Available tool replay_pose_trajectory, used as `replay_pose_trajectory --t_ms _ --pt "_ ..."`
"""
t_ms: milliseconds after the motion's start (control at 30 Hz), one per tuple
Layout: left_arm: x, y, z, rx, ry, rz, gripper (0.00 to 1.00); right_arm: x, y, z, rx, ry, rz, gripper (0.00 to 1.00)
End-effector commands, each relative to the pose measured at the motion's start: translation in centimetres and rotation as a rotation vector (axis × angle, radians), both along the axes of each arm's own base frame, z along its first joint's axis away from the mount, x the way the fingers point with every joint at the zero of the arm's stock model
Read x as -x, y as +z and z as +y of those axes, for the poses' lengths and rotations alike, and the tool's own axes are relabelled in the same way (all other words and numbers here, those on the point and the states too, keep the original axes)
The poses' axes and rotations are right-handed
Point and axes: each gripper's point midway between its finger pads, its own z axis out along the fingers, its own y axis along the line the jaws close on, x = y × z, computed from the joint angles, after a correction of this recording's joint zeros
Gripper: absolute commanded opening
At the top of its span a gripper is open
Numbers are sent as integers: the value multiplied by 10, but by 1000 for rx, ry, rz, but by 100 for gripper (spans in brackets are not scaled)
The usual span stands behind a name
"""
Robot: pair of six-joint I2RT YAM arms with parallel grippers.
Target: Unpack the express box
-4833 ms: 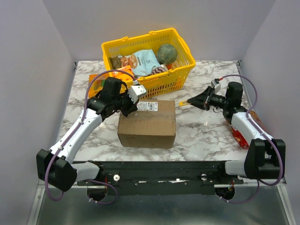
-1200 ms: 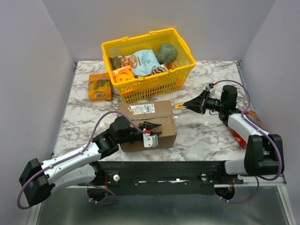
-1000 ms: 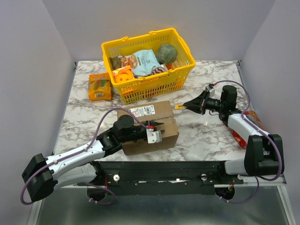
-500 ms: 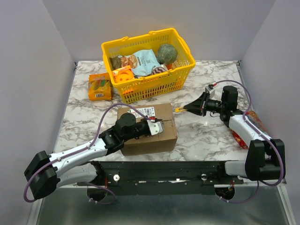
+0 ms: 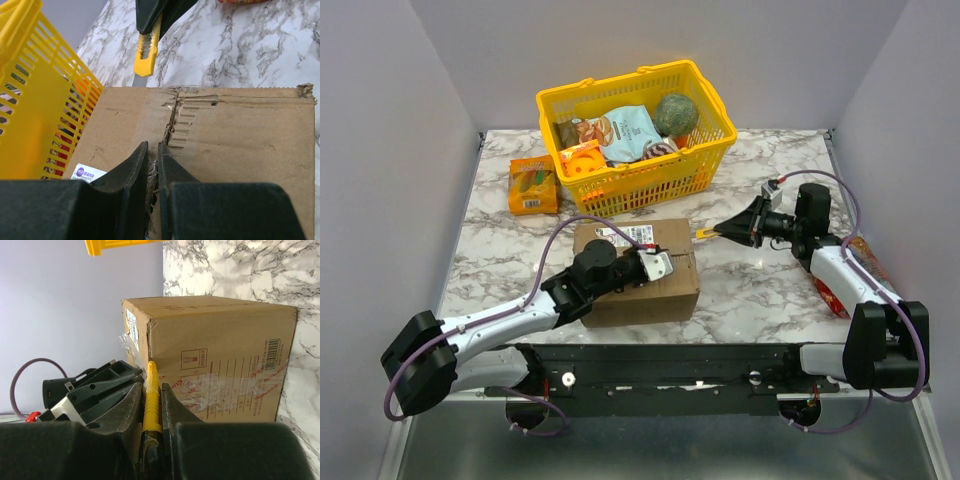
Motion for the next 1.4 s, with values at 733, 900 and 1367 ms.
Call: replay_pose_trajectory --t_ms 733,900,1367 --pt "-63 -55 41 -141 369 72 9 47 9 -2 -34 118 90 1" --pt "-64 -57 39 -134 371 98 8 49 9 -2 -47 128 102 0" --pt "-65 -59 29 -146 343 129 7 55 23 -3 -36 162 67 0"
